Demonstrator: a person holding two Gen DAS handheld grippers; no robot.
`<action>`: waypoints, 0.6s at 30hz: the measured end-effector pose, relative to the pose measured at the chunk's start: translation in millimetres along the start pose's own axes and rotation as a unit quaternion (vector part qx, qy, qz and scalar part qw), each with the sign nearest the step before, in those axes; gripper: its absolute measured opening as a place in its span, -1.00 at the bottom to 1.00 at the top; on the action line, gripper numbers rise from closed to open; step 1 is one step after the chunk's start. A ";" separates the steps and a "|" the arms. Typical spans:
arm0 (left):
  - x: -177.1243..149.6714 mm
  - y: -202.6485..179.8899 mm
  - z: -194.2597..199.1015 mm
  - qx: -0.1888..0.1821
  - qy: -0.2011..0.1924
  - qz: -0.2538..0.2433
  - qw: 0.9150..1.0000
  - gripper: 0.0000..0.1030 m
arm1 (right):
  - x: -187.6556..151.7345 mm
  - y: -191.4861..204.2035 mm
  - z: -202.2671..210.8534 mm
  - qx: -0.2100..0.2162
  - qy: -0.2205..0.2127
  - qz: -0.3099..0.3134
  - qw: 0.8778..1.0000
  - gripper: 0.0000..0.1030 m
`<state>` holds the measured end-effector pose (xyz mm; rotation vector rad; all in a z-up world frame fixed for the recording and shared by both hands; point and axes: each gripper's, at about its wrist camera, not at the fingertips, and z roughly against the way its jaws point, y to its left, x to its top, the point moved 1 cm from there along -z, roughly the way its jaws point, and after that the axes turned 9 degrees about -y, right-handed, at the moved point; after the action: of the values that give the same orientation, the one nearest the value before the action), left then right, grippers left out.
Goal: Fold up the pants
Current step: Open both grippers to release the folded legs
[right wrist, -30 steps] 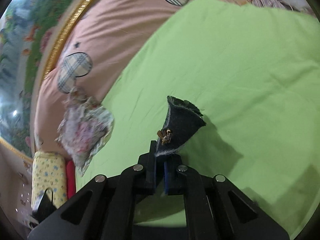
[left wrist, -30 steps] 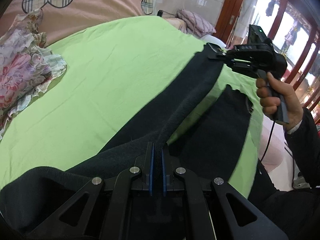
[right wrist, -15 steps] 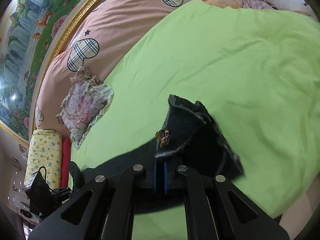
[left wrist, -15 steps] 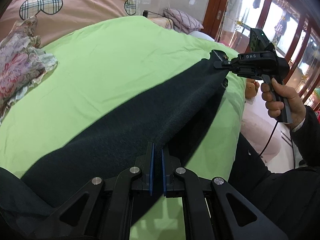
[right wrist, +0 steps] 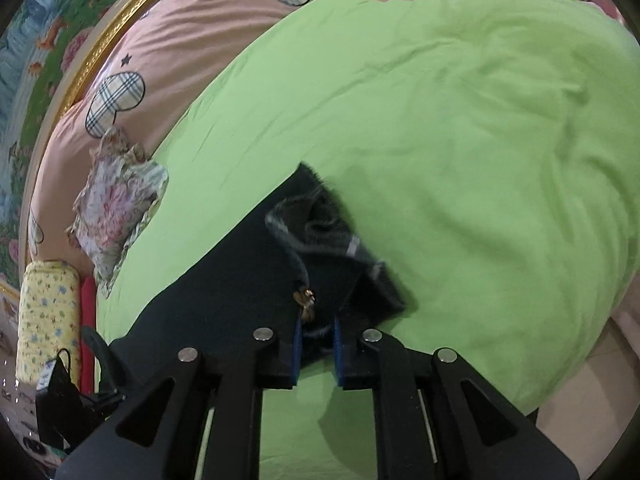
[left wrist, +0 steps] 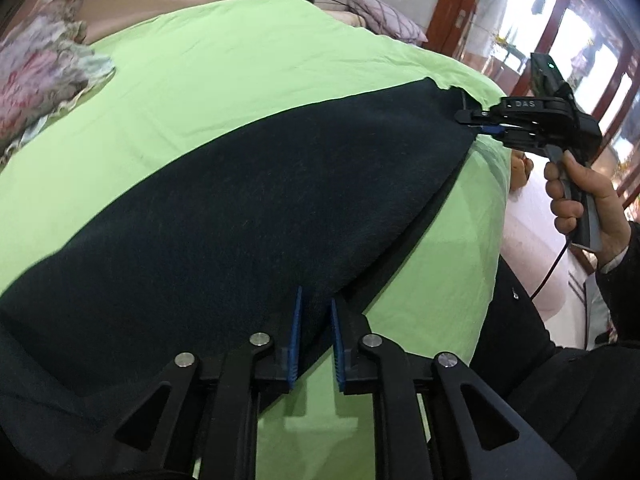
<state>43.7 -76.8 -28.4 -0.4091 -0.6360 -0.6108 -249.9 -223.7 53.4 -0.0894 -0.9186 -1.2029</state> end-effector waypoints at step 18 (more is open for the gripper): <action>-29.9 55.5 84.7 0.071 -0.080 0.118 0.987 -0.20 | -11.6 91.1 18.5 0.053 -0.026 0.093 0.994 0.00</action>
<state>24.0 21.4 5.0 -0.3963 -0.7666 -0.3060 -185.7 -168.9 94.0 -0.1185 -0.9969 -0.9818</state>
